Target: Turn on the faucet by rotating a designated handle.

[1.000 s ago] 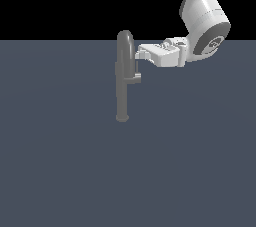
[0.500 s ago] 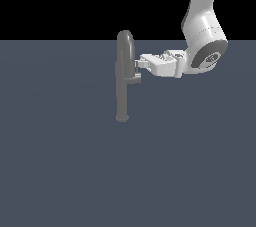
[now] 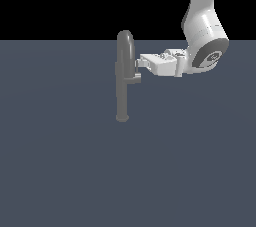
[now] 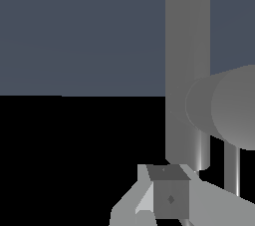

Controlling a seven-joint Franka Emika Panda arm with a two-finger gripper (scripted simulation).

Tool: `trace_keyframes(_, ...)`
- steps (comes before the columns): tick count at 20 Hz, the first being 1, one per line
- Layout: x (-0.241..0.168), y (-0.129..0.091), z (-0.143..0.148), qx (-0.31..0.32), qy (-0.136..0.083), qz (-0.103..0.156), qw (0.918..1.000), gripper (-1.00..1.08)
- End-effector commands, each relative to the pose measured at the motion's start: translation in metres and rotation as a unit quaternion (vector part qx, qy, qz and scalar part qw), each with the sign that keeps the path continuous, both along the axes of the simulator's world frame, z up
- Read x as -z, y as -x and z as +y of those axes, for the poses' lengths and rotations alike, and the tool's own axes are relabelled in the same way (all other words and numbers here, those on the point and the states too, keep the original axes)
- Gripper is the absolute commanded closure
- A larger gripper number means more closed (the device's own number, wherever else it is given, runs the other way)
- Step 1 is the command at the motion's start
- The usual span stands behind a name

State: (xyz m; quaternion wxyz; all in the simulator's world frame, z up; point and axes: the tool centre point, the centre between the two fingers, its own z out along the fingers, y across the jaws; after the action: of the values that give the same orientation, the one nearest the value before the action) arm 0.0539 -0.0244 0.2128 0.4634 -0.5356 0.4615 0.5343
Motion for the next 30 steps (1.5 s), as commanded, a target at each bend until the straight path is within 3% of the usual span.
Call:
trace_keyframes(1,-0.003,0.005,-0.001,0.000,0.000,0.000,1.0000,1.08)
trace_keyframes(18,-0.012,0.043,-0.007,0.000,0.000,0.000,1.0000,1.08)
trace_keyframes(20,-0.016,0.035,-0.006,0.003,0.002,-0.008,1.0000,1.08)
trace_keyframes(30,0.000,0.071,-0.011,0.000,0.000,-0.001,1.0000,1.08)
